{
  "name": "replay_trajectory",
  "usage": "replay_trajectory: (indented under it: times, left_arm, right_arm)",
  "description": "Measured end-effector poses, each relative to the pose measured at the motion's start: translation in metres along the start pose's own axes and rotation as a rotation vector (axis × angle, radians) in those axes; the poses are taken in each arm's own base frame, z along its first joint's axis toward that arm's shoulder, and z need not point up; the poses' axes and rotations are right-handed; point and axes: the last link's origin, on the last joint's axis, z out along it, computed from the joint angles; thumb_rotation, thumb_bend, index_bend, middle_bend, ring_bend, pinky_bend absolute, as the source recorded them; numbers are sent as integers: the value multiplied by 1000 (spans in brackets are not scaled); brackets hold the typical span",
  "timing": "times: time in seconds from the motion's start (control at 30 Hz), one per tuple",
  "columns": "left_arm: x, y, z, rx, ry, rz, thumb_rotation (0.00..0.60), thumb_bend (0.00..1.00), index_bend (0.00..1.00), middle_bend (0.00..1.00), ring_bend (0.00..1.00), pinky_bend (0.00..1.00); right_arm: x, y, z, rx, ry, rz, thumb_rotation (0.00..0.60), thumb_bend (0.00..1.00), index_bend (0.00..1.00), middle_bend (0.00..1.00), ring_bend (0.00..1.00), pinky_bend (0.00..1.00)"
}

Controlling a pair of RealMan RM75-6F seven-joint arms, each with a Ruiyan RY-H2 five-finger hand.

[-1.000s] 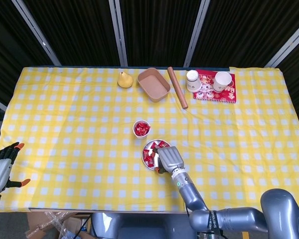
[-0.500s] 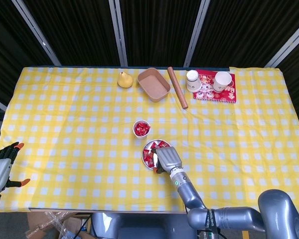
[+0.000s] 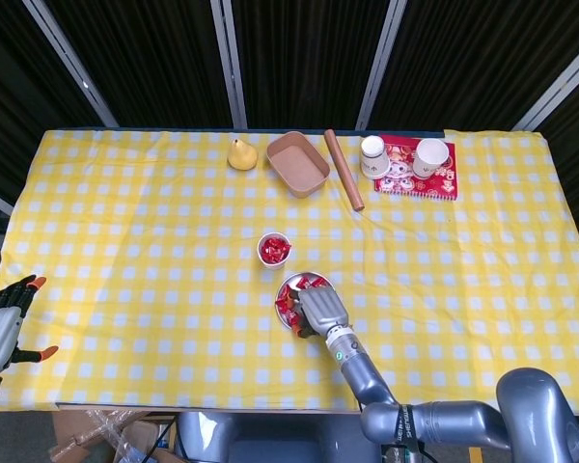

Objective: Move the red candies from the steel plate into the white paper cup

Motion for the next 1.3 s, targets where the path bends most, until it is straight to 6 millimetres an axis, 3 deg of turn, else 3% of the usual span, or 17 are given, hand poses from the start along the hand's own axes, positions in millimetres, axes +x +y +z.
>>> replay_trajectory:
  times: [0.3,0.77,0.97,1.3]
  left_arm:
    - [0,0,0,0,-1,-2,600,50,0,0,0,0]
    - [0,0,0,1,-2,-3,600,49,0,0,0,0]
    - [0,0,0,2,0,-3,600,49,0,0,0,0]
    - [0,1,0,4,0,-1,600,49,0,0,0,0]
  right_arm:
    - [0,1,3,-6,2,4,600,503,484,865,911,833]
    - [7,0,1,-4,13,12,600,526,509,866,911,833]
    - [26,-6,-3,18,58,41,600,526,510,866,911,833]
    - [79,-23,-3,62,177,87,600,527,509,866,911,833]
